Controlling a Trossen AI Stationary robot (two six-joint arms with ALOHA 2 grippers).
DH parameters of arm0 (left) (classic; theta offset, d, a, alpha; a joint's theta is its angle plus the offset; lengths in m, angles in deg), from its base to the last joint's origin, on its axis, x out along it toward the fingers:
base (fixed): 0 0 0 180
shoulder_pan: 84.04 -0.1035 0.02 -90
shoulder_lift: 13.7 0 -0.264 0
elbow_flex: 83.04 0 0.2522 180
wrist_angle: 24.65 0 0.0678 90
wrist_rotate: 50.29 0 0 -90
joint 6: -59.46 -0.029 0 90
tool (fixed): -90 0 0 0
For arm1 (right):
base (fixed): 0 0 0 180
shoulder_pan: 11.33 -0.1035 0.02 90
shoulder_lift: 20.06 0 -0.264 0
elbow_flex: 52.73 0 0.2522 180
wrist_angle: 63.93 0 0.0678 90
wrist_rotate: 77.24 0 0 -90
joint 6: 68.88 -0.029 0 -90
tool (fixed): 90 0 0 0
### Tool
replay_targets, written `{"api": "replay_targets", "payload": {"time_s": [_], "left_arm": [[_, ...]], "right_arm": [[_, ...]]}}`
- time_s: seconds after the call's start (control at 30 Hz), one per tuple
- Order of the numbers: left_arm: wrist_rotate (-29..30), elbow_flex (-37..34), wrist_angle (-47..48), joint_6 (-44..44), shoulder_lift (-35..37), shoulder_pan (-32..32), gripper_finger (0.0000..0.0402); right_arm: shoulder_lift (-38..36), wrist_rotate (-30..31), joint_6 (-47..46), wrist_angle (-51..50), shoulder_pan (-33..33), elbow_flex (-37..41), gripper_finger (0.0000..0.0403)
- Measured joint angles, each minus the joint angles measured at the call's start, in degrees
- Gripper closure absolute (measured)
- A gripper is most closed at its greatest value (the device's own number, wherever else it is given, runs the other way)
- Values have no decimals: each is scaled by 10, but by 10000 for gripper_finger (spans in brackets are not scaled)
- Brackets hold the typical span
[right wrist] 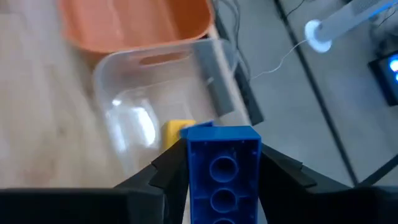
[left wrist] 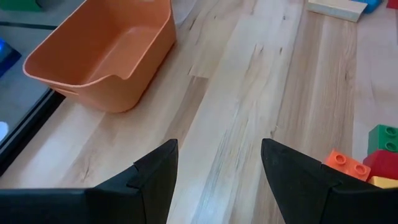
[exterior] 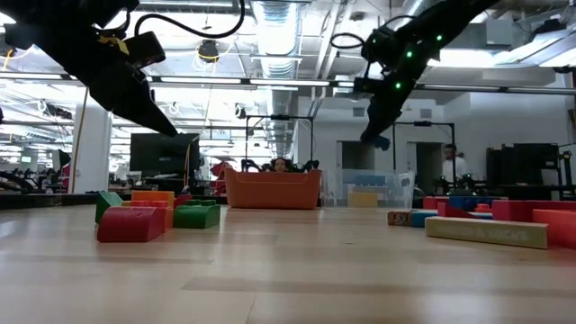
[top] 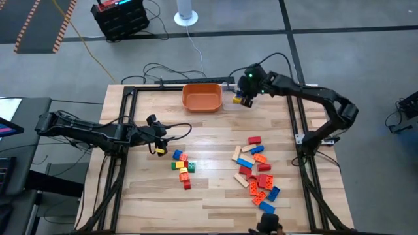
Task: Sort blocks by size
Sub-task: Put the top right blue game piece into the transparent bin
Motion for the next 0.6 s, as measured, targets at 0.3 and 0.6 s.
{"api": "replay_targets", "payload": {"time_s": [0.3, 0.6], "left_arm": [[7, -1, -13, -6, 0, 0, 177], [8, -1, -13, -7, 0, 0, 177]], "right_arm": [[82, -9, 50, -6, 21, -18, 215], [150, -14, 103, -82, 24, -108, 214]]}}
